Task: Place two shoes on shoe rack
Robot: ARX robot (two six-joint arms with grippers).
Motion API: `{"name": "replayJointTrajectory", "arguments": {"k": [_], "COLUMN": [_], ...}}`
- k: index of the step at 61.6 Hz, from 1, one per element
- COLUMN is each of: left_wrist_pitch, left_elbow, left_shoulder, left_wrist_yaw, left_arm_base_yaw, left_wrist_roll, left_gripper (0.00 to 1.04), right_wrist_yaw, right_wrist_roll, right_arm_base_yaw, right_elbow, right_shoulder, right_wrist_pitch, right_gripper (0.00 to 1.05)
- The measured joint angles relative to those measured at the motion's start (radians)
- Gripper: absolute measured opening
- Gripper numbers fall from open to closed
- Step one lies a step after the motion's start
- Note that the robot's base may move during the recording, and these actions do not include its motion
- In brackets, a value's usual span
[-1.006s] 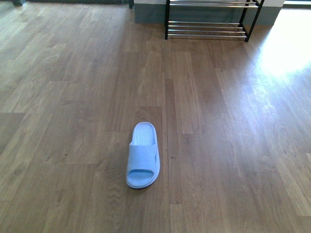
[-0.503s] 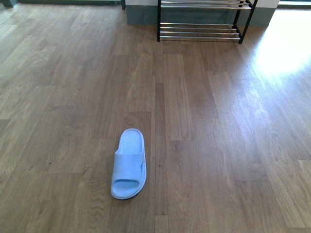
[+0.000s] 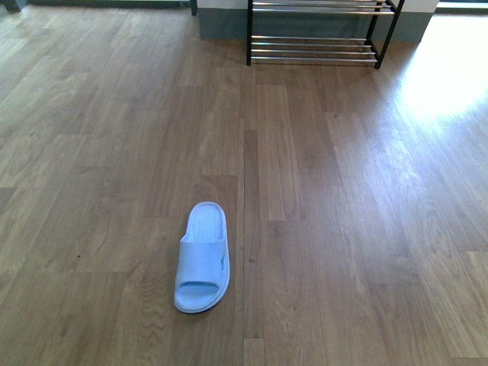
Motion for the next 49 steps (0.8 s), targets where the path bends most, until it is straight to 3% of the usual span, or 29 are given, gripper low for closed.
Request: {"name": "replayJointTrajectory", "arguments": {"k": [7, 16, 34, 49], "left_wrist_pitch": [0.142, 0.202, 0.213, 0.105], "left_elbow": [0.141, 0.33, 0.618, 0.877], "left_shoulder": [0.363, 0.704, 1.21, 1.553], "left_wrist_yaw": [0.051, 0.074, 0.146, 0.13], "left_arm_base_yaw": [-0.041, -0.1, -0.18, -0.174], "left_wrist_roll": [0.253, 0.443, 0.753, 0.856], "left_gripper": [0.95, 0.95, 0.95, 0.95], "right_wrist_yaw": [0.0, 0.0, 0.0, 0.0], "right_wrist_roll": [0.0, 0.0, 0.0, 0.0], "right_arm_base_yaw": [0.0, 0.0, 0.0, 0.0], "right_elbow": [0.0, 0.0, 0.0, 0.0], "right_shoulder": [0.0, 0.0, 0.0, 0.0], "right_wrist_pitch": [0.0, 0.0, 0.0, 0.0], "right_gripper": [0.04, 0.04, 0.04, 0.04]}}
